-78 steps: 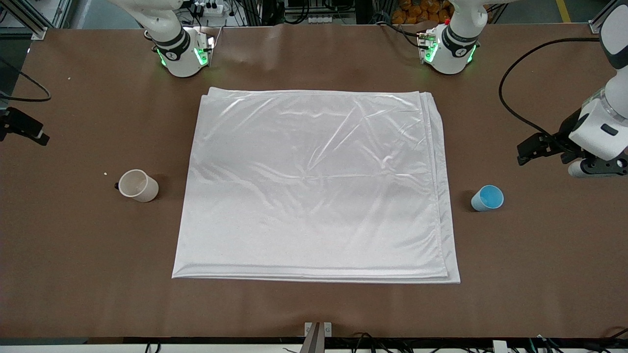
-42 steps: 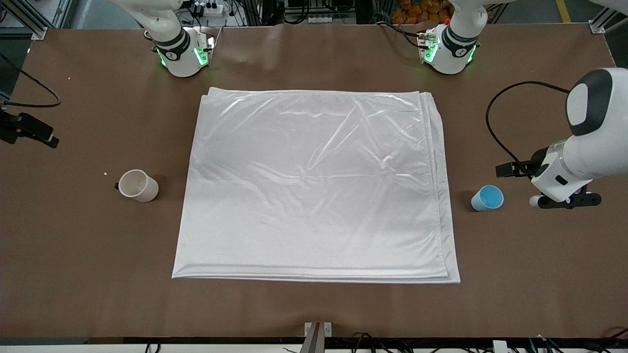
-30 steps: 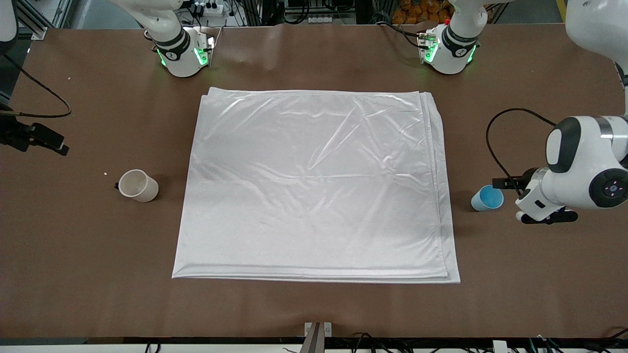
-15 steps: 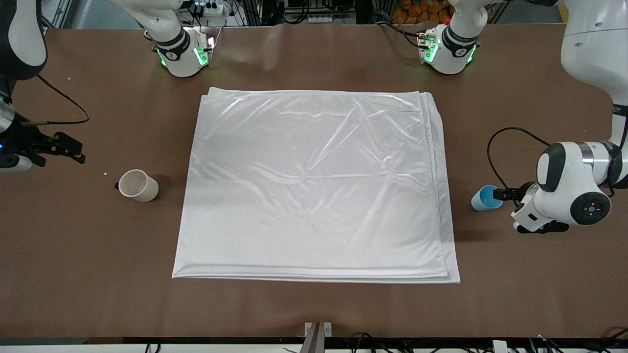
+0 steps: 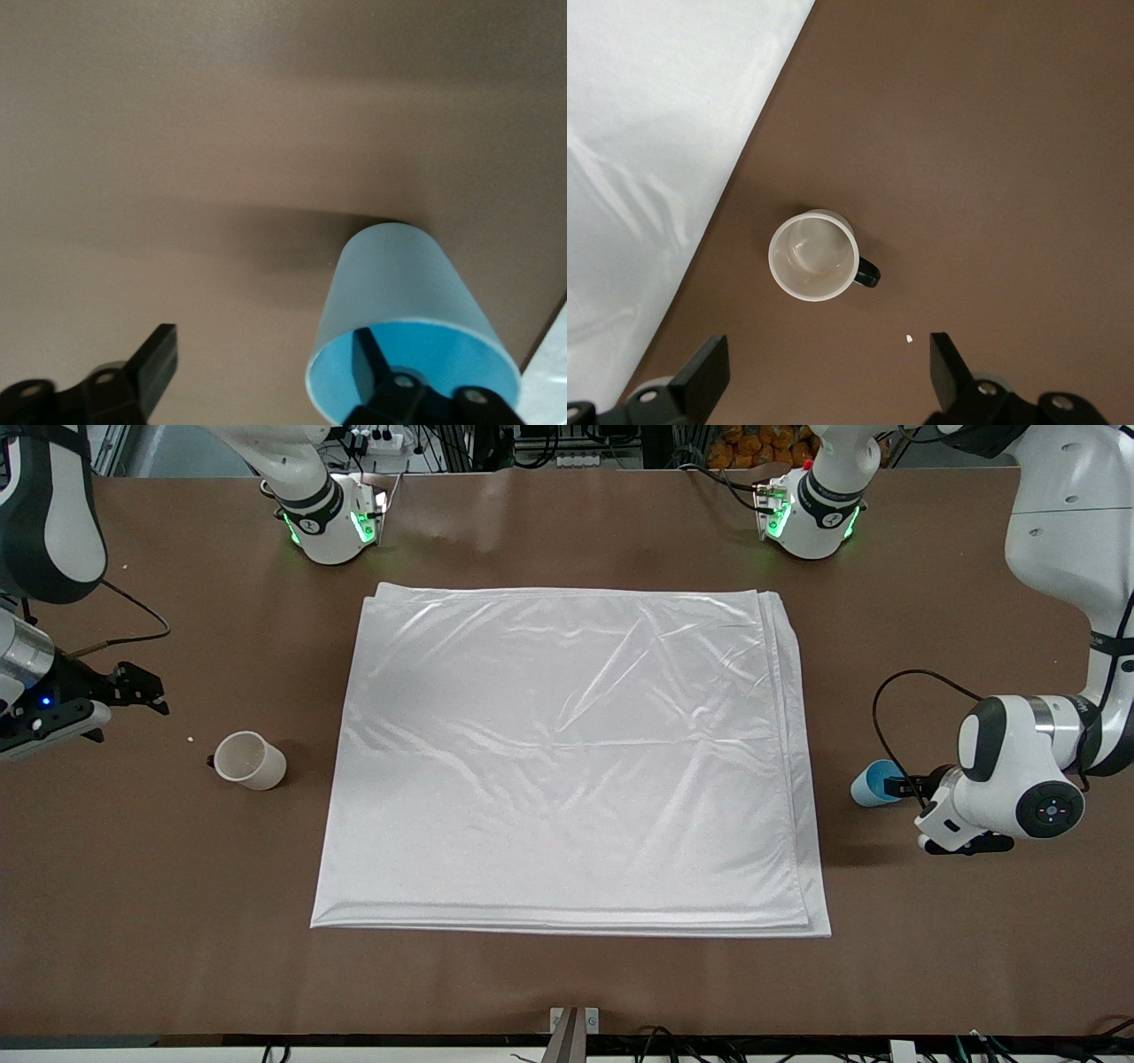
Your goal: Place blue cup into white mug on cloth
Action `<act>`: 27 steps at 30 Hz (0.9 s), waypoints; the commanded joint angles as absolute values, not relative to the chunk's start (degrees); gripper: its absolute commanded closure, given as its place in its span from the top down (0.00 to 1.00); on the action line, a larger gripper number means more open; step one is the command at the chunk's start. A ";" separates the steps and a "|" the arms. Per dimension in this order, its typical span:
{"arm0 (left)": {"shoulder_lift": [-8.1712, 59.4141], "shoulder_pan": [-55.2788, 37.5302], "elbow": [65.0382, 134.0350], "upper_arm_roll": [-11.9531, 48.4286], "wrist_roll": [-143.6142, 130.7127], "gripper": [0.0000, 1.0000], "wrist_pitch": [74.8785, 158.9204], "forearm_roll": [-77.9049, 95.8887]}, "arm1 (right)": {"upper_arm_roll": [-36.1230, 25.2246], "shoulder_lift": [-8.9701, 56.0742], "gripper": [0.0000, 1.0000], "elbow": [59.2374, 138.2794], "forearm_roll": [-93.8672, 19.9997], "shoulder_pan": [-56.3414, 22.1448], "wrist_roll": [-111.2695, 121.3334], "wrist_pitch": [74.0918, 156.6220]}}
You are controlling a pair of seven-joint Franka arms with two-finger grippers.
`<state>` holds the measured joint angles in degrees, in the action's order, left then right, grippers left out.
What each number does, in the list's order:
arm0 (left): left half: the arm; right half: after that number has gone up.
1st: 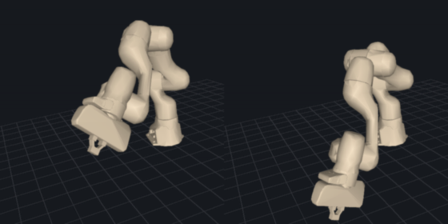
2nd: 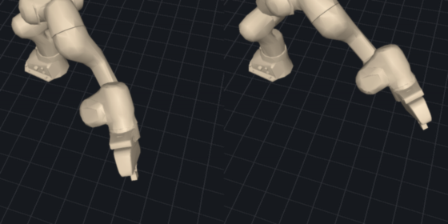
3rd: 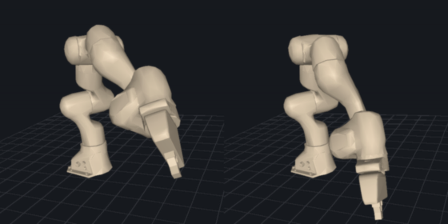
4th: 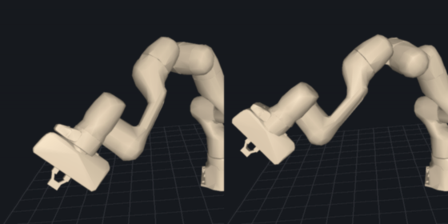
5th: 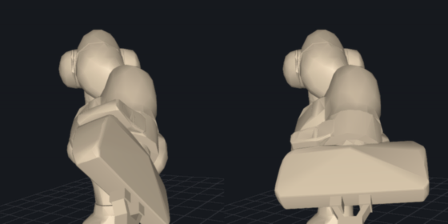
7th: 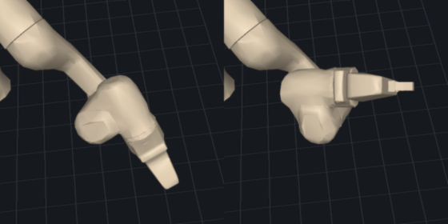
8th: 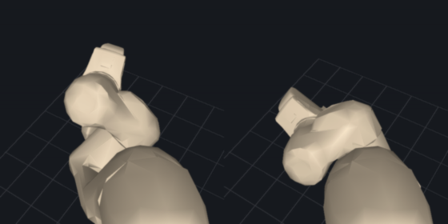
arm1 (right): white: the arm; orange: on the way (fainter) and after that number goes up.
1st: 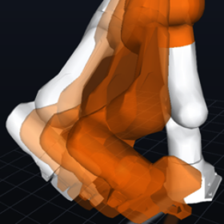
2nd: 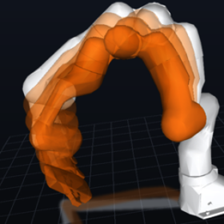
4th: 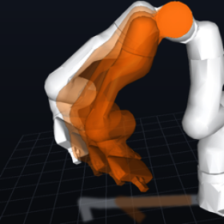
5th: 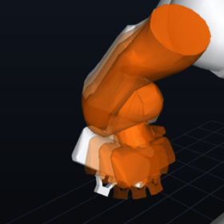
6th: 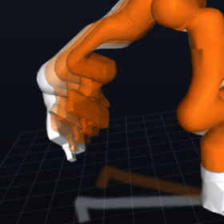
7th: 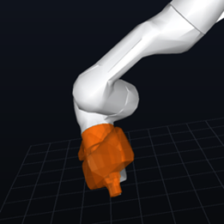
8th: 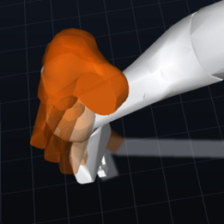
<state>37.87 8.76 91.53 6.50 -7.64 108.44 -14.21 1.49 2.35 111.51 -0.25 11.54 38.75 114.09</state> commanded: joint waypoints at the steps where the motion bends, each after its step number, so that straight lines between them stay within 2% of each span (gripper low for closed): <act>1: 39.37 8.17 90.26 6.77 -12.47 0.40 108.72 -15.12 | 1.93 5.27 1.00 111.62 -0.18 13.01 47.71 116.45; 4: 39.81 7.39 90.35 6.86 -14.15 0.28 108.98 -15.03 | 1.93 6.67 1.00 111.45 -0.09 13.10 52.72 117.07; 9: 39.90 6.06 90.35 6.86 -17.22 0.01 108.98 -15.03 | 1.93 8.87 1.00 111.36 0.17 13.53 61.24 118.92; 19: 38.15 4.13 89.91 7.29 -20.39 0.00 108.72 -15.03 | 1.93 13.79 1.00 111.18 2.98 14.50 75.22 119.62; 27: 34.28 4.22 87.46 9.40 -20.30 0.00 103.46 -14.07 | 1.93 16.52 1.00 111.53 5.10 14.50 85.85 123.92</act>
